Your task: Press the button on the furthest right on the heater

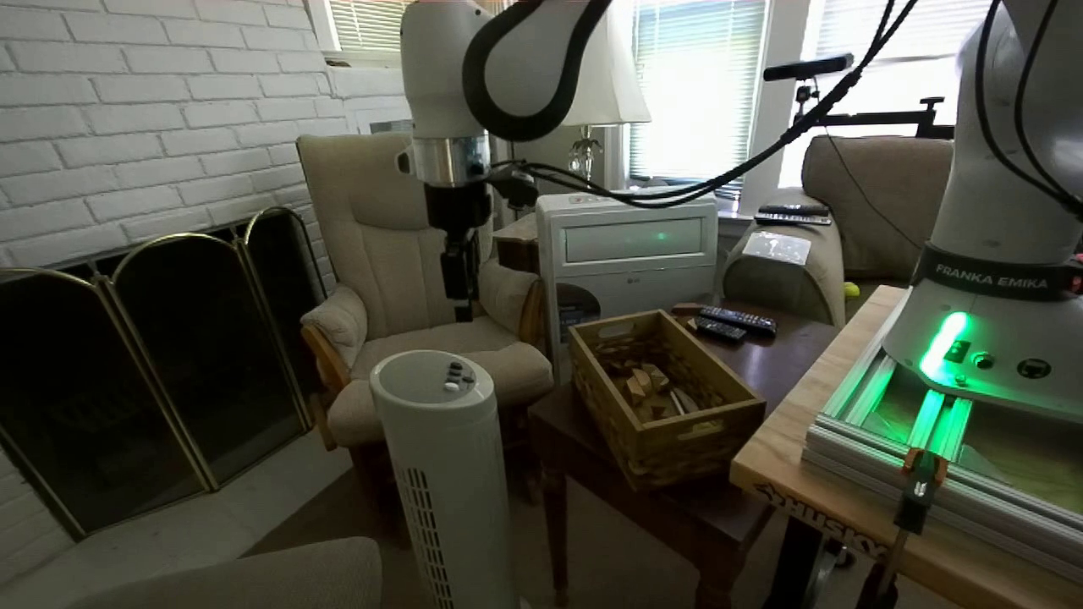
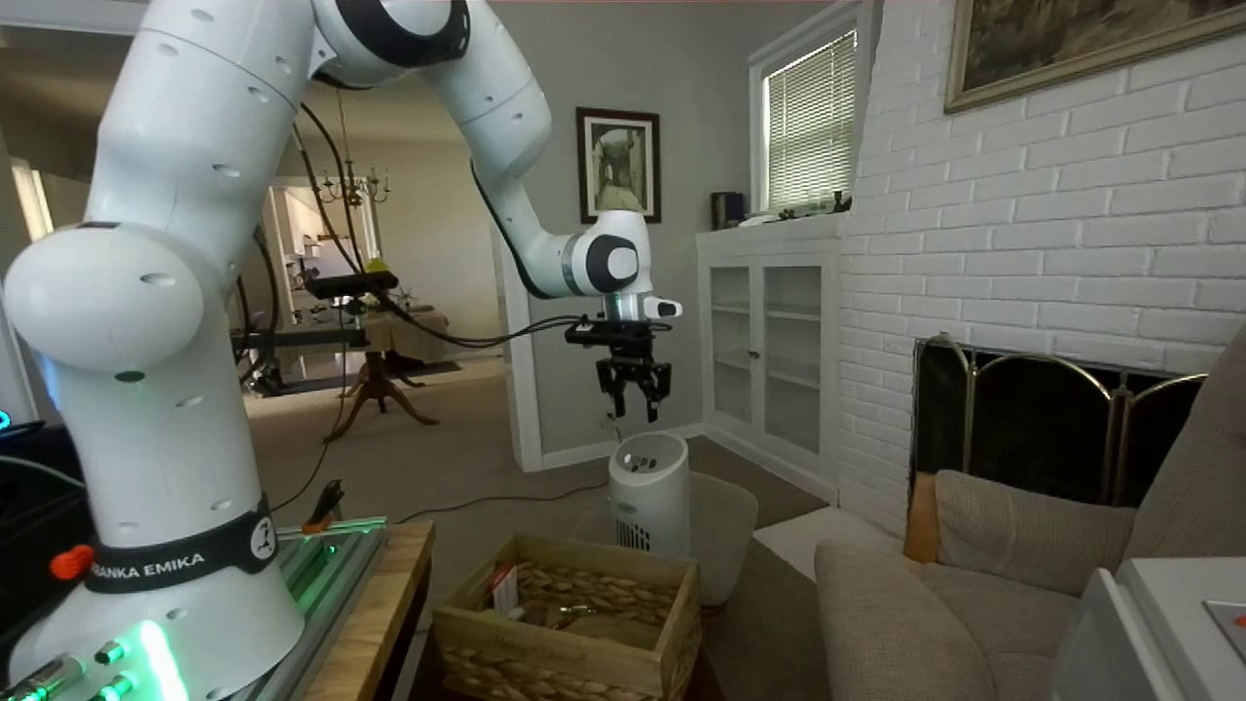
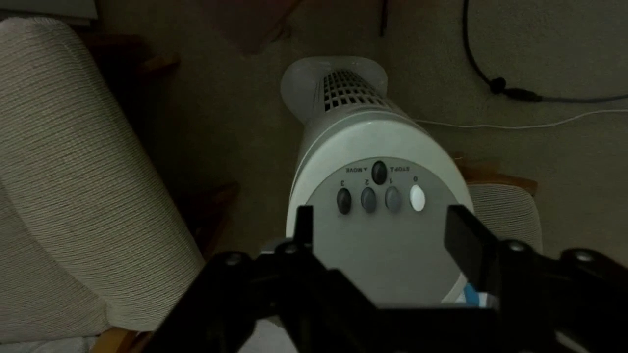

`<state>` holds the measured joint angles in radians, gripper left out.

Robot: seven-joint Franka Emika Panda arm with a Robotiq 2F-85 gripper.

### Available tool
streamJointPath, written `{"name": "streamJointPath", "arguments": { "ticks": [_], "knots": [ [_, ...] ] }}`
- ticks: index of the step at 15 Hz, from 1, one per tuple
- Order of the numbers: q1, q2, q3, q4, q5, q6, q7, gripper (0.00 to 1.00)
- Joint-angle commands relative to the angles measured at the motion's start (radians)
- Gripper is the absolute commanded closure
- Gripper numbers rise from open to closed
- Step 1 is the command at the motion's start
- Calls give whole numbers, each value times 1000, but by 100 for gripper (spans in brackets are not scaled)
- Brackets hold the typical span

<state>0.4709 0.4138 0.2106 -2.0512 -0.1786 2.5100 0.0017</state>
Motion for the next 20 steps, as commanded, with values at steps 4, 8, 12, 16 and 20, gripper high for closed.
{"name": "streamJointPath", "arguments": {
  "ticks": [4, 8, 12, 16, 20],
  "knots": [
    [-38, -233, 52, -179, 23, -82, 67, 0],
    [-60, -324, 83, -231, 88, -150, 104, 0],
    [-71, -308, 93, -203, 84, -174, 113, 0],
    [-74, -312, 97, -206, 84, -177, 116, 0],
    [-75, -311, 97, -206, 84, -177, 116, 0]
  ]
}}
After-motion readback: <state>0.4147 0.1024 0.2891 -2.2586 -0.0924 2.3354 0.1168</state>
